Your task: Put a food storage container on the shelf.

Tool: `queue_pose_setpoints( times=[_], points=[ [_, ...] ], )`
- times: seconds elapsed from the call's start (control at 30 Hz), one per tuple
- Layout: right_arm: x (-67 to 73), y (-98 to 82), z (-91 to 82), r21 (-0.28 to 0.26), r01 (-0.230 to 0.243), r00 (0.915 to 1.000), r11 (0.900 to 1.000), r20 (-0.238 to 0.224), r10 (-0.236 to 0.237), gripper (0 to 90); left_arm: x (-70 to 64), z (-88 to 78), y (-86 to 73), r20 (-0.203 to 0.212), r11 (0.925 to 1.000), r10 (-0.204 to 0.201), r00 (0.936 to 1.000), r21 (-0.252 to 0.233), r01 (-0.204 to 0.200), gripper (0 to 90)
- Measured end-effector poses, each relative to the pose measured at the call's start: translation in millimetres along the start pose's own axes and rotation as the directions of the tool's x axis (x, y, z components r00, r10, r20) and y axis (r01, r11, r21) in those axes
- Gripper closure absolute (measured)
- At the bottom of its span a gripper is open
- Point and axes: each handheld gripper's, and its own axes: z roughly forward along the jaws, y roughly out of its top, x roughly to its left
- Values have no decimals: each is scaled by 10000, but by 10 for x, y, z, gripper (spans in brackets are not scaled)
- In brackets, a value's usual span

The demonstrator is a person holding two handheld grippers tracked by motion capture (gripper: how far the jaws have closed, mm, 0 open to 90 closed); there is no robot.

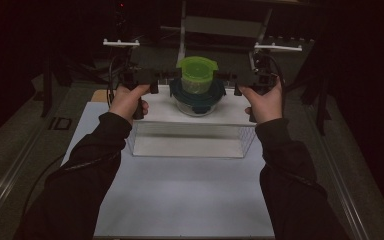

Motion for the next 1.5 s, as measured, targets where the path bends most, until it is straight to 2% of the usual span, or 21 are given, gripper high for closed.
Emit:
queue_pose_setpoints(
  times=[0.1, 0.17, 0.23, 0.27, 0.4, 0.43, 0.47, 0.5, 0.63, 0.8, 0.87, 0.97, 1.1, 1.27, 1.4, 1.47, 1.5],
  points=[
    [19, -65, -53, -30, 144, 9999, 9999, -24, -144, 204, -47, -49, -93, -14, 9995, 283, 9996, 129, -283, 103],
    [26, -120, -98, -114, 352, 9994, 9993, 6, -352, 204, -81, -92, -168, 119, 9989, 457, 9989, 129, -459, 102],
    [24, -150, -119, -119, 313, 9995, 9994, -37, -313, 205, -93, -115, -204, 97, 9983, 555, 9984, 195, -557, 103],
    [20, -183, -135, -151, 323, 9994, 9994, -72, -324, 207, -116, -161, -284, 2, 9970, 764, 9971, 120, -764, 103],
    [32, -380, -156, 53, 713, 9974, 9974, -95, -713, 213, -162, -242, -440, -276, 9918, 1276, 9914, 160, -1272, 103],
    [32, -380, -156, 53, 713, 9974, 9974, -95, -713, 213, -162, -242, -440, -276, 9918, 1276, 9914, 160, -1272, 102],
    [30, -423, -158, 19, 734, 9972, 9973, -120, -734, 213, -185, -281, -524, -247, 9898, 1424, 9895, 97, -1422, 102],
    [25, -514, -161, 23, 749, 9968, 9972, -273, -748, 213, -192, -300, -564, -171, 9892, 1460, 9891, 150, -1457, 103],
    [12, -703, -125, 270, 961, 9946, 9950, -420, -949, 217, -212, -380, -725, 23, 9870, 1598, 9871, 167, -1598, 103],
    [5, -930, -94, 373, 1145, 9923, 9927, -527, -1125, 217, -232, -463, -929, 41, 9830, 1813, 9834, 302, -1813, 103],
    [-1, -969, -91, 355, 1158, 9918, 9926, -583, -1137, 217, -239, -468, -971, 100, 9824, 1828, 9831, 374, -1830, 104],
    [-25, -1092, -79, 301, 1122, 9913, 9932, -727, -1097, 219, -269, -470, -1119, 166, 9771, 2014, 9794, 673, -2020, 104],
    [-63, -1252, -48, 384, 1173, 9904, 9924, -781, -1140, 219, -271, -471, -1288, 317, 9750, 2028, 9787, 856, -2049, 104],
    [-119, -1466, 2, 484, 1235, 9876, 9912, -1038, -1180, 219, -265, -464, -1474, 260, 9692, 2209, 9749, 1060, -2224, 104],
    [-195, -1649, 30, 571, 1138, 9886, 9919, -1058, -1074, 219, -253, -458, -1593, 260, 9647, 2353, 9716, 1157, -2367, 104],
    [-203, -1669, 32, 572, 1144, 9885, 9918, -1056, -1080, 219, -247, -457, -1645, 232, 9629, 2415, 9701, 1184, -2425, 104],
    [-224, -1731, 29, 578, 1141, 9887, 9918, -1039, -1077, 219, -236, -450, -1711, 195, 9611, 2475, 9687, 1213, -2480, 104]
  ],
)
